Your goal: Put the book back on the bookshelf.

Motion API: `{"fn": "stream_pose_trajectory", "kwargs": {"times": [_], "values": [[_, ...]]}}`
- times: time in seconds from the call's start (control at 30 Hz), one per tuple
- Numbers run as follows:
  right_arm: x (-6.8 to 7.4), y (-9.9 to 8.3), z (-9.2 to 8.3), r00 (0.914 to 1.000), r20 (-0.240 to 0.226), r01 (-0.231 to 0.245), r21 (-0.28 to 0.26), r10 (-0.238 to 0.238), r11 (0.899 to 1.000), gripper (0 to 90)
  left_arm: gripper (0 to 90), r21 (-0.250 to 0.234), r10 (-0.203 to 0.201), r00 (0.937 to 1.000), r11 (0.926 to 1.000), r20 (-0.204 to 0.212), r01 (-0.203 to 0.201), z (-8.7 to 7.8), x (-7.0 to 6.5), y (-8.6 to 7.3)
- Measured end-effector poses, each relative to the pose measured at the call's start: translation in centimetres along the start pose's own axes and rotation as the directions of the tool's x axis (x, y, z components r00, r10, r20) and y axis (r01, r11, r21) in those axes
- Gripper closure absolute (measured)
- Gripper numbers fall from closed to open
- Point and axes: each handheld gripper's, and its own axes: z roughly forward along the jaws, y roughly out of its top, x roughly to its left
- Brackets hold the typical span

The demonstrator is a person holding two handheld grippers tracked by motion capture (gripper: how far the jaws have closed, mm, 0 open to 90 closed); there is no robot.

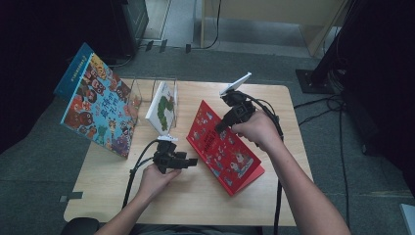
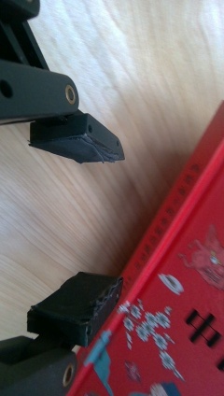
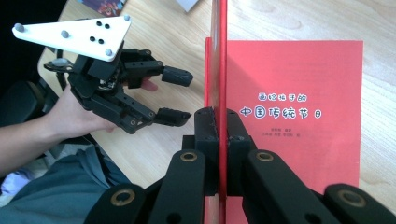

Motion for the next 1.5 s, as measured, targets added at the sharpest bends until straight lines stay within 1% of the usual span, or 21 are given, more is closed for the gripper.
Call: {"fn": "stream_pose_trajectory", "kwargs": {"times": [0.23,0.3,0.5,0.57,0.63,0.67,0.8,0.87,0.9,0.97,1.1,1.13,1.2,1.23,1.27,1.3,1.33,1.4,1.43,1.47,1.5], "values": [[-0.1,0.1,-0.4,0.9997,-0.025,0.008,-0.015,-0.009,1.0,88.3,33.2,-0.018,0.018,0.9996,0.9997,0.021,-0.018,0.6,-0.5,1.5],[-0.2,0.1,-0.4,0.9992,-0.037,0.01,-0.017,-0.011,1.0,88.3,32.2,-0.018,0.011,0.9977,0.9998,0.066,-0.01,0.8,-0.5,1.9],[-1.2,-0.6,-0.1,0.996,-0.09,0.0,-0.041,-0.004,0.999,87.6,27.2,0.008,-0.017,0.9961,0.9998,0.087,0.017,1.1,-0.4,2.4],[-1.4,-1.0,0.1,0.9941,-0.108,0.005,-0.057,-0.011,0.998,87.2,24.6,0.002,-0.04,0.9928,0.9992,0.113,0.04,1.2,-0.1,2.4],[-1.5,-1.4,0.1,0.992,-0.125,0.013,-0.07,-0.022,0.997,86.9,23.1,0.004,-0.082,0.9831,0.9966,0.164,0.083,1.3,0.3,2.6],[-1.6,-1.6,0.0,0.9908,-0.133,0.012,-0.077,-0.023,0.997,86.9,22.5,0.005,-0.088,0.9799,0.9961,0.179,0.088,1.3,0.3,2.6],[-1.7,-2.2,-0.6,0.9846,-0.168,0.027,-0.115,-0.046,0.993,84.9,22.3,-0.04,-0.035,0.9847,0.9983,0.171,0.042,0.8,0.0,3.3],[-1.7,-2.6,-1.1,0.9813,-0.182,0.034,-0.154,-0.062,0.987,85.0,21.2,-0.072,-0.032,0.9825,0.9963,0.184,0.046,0.3,-0.2,3.7],[-1.8,-2.8,-1.4,0.9792,-0.191,0.035,-0.176,-0.069,0.984,85.0,20.1,-0.095,-0.024,0.9778,0.9945,0.208,0.045,0.0,-0.1,3.9],[-1.7,-3.1,-2.2,0.9738,-0.209,0.042,-0.221,-0.089,0.974,86.1,19.1,-0.114,-0.023,0.9633,0.9919,0.267,0.055,-0.6,0.0,4.4],[-1.7,-3.7,-2.7,0.9591,-0.232,0.095,-0.275,-0.162,0.957,86.5,16.8,-0.106,0.038,0.974,0.9943,0.223,-0.014,-2.1,-1.0,5.4],[-1.9,-3.8,-2.8,0.9546,-0.242,0.1,-0.289,-0.174,0.952,86.5,17.4,-0.11,0.049,0.9744,0.9936,0.219,-0.025,-2.4,-1.1,5.6],[-2.1,-4.1,-3.0,0.9451,-0.261,0.11,-0.313,-0.197,0.943,87.9,21.4,-0.11,0.091,0.9687,0.9917,0.231,-0.066,-3.2,-1.2,5.9],[-2.3,-4.3,-2.9,0.9412,-0.266,0.116,-0.326,-0.209,0.938,88.4,24.2,-0.106,0.114,0.9619,0.9904,0.249,-0.09,-3.5,-1.2,6.0],[-2.5,-4.5,-2.9,0.9347,-0.273,0.128,-0.337,-0.227,0.933,88.6,29.5,-0.102,0.113,0.9461,0.991,0.303,-0.086,-3.8,-0.9,6.0],[-2.8,-4.7,-2.9,0.9257,-0.292,0.128,-0.356,-0.24,0.926,88.6,34.4,-0.12,0.115,0.9395,0.9896,0.323,-0.08,-4.1,-0.9,6.0],[-3.0,-4.9,-2.9,0.918,-0.3,0.134,-0.38,-0.259,0.915,88.6,41.0,-0.126,0.116,0.9305,0.9891,0.347,-0.076,-4.6,-0.7,6.2],[-3.6,-5.2,-2.9,0.9114,-0.276,0.168,-0.429,-0.306,0.888,86.1,52.3,-0.157,0.167,0.9176,0.9807,0.361,-0.117,-5.6,-0.8,6.4],[-3.6,-5.3,-2.9,0.9075,-0.247,0.202,-0.451,-0.34,0.869,82.4,56.9,-0.169,0.208,0.9126,0.973,0.352,-0.157,-6.1,-0.9,6.6],[-3.5,-5.4,-3.0,0.9127,-0.178,0.25,-0.468,-0.368,0.847,77.7,62.0,-0.177,0.24,0.9114,0.9658,0.334,-0.19,-6.5,-1.1,6.7],[-3.3,-5.4,-2.8,0.9145,-0.138,0.281,-0.459,-0.38,0.843,75.6,64.9,-0.169,0.268,0.9077,0.9599,0.323,-0.224,-7.0,-1.2,6.9]]}}
